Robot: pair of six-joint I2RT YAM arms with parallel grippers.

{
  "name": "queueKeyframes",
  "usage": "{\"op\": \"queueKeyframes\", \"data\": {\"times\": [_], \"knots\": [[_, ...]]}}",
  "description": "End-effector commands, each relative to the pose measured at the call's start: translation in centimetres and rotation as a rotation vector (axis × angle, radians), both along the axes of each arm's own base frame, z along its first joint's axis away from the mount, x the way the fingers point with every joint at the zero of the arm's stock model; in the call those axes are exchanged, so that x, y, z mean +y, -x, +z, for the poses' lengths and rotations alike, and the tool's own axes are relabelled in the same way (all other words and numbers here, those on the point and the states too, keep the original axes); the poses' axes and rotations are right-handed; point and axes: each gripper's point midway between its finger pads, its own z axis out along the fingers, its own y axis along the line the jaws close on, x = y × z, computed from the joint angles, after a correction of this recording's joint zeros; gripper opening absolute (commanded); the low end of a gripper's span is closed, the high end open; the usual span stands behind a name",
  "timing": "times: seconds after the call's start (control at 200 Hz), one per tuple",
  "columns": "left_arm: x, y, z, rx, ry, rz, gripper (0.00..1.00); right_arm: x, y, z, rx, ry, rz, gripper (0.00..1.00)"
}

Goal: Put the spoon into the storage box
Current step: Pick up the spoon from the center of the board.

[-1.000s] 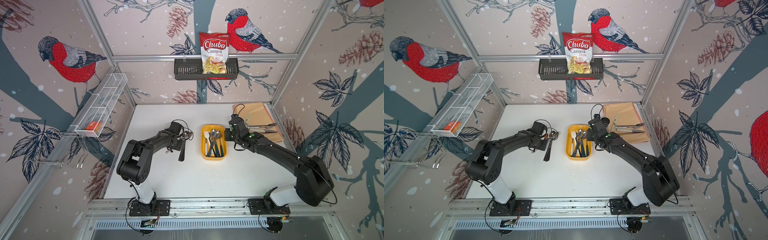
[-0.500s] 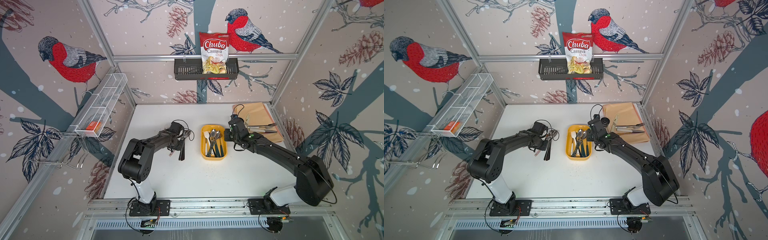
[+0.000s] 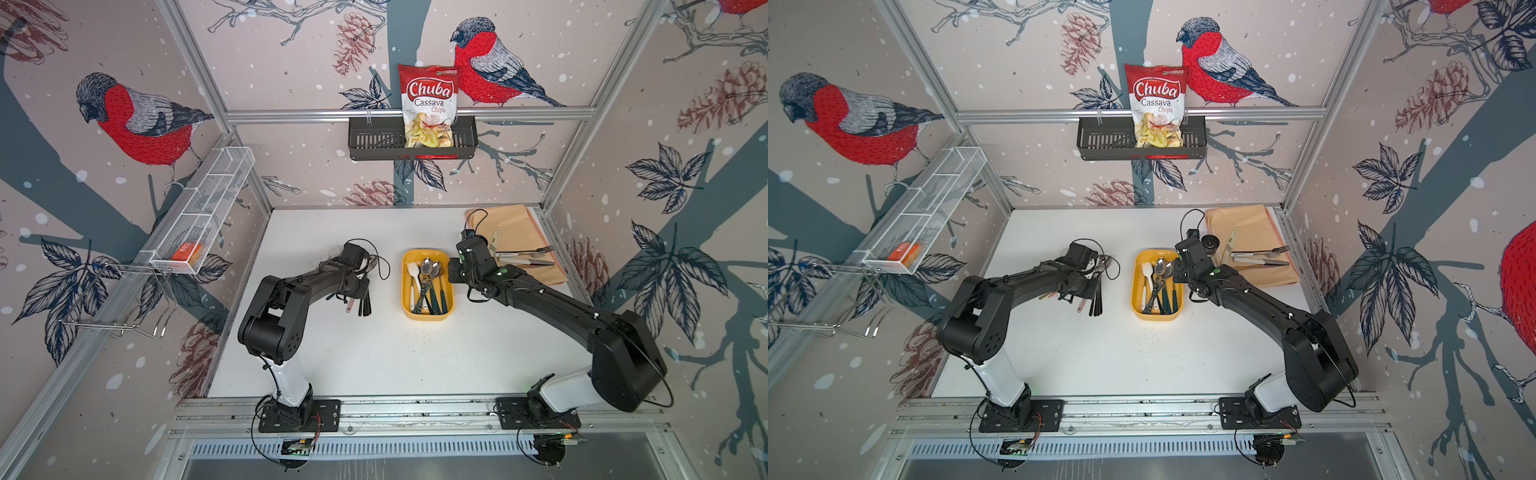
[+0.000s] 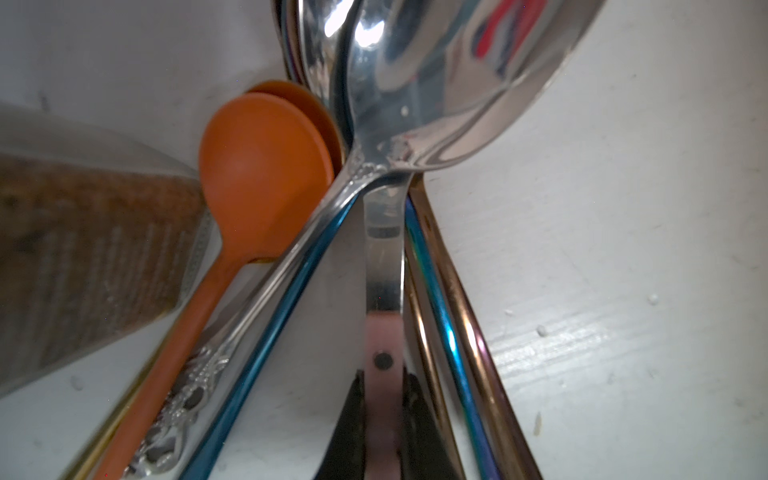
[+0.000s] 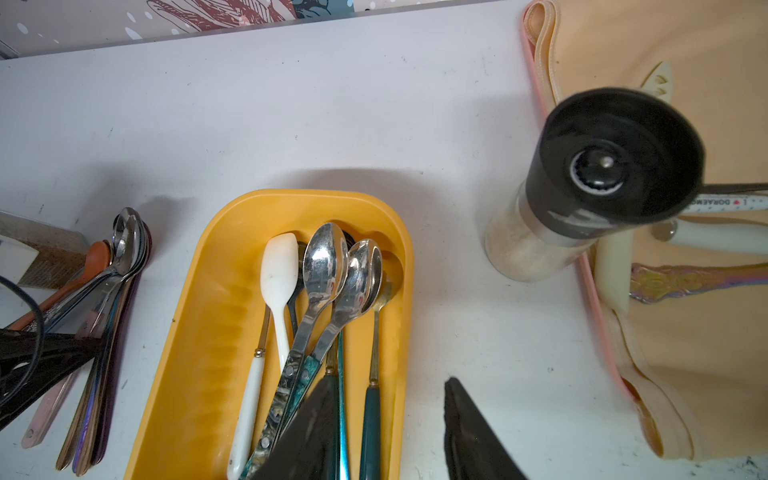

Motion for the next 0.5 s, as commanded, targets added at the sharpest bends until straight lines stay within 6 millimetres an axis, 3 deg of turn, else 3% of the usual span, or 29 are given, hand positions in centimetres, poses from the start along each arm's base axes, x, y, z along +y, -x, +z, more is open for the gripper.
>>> {"op": "queueKeyframes", "data": {"times": [0.0, 0.495], "knots": [[-0.5, 2.1, -0.8, 0.091, 0.027, -0.024, 0.05, -0.1, -0.1, 0.0, -0.006, 0.002, -0.015, 0.45], [-3.7, 2.8, 2.0, 0.112, 0.216, -0.041, 0.02, 0.2, 0.0, -0.2, 0.0, 0.001, 0.0, 0.45]]}}
